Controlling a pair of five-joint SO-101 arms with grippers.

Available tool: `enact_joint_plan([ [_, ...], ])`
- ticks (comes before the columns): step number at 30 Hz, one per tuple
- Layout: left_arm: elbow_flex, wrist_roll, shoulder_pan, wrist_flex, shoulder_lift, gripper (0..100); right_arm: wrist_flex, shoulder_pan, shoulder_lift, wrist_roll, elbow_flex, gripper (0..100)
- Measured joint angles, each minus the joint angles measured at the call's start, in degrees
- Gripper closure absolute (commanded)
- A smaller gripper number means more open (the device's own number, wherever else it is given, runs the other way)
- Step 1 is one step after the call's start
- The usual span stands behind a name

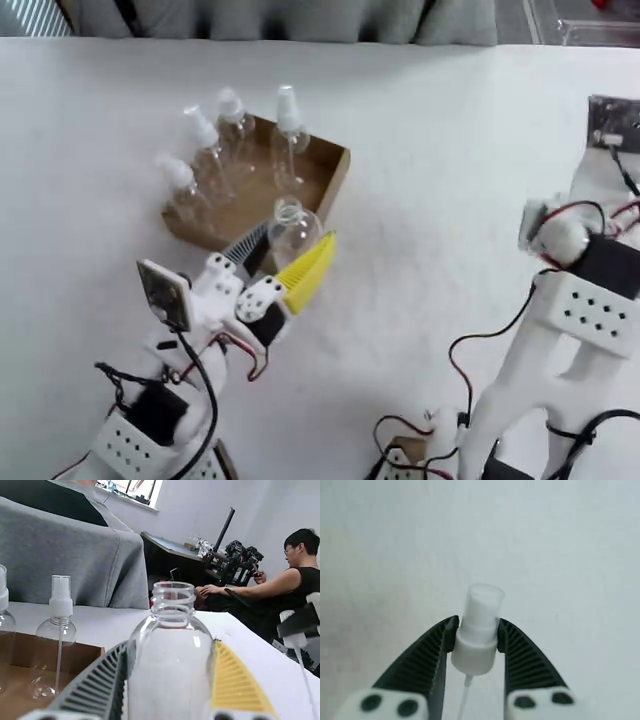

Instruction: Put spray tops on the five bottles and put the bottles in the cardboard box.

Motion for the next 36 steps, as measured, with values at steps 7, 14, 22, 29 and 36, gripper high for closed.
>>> enact_joint_plan([
  [7, 2.9, -0.4, 0.0, -2.1, -2.4, 98, -15.3, -14.4, -0.2, -1.7, 0.0, 98.1],
  [14, 2.9, -9.2, 0.2, 5.4, -2.4, 98, -29.5, -30.9, -3.3, -1.7, 0.1, 98.2],
  [22, 2.9, -9.8, 0.4, 6.2, -2.4, 98, -37.3, -46.3, -14.5, -5.2, 0.1, 98.2],
  [29, 2.9, -9.8, 0.5, 6.2, -2.4, 98, -37.4, -47.9, -18.6, -11.3, 1.3, 98.2],
  [36, 2.9, -9.8, 0.5, 6.2, -2.4, 98, -37.4, -48.1, -23.6, -11.7, 8.9, 98.2],
])
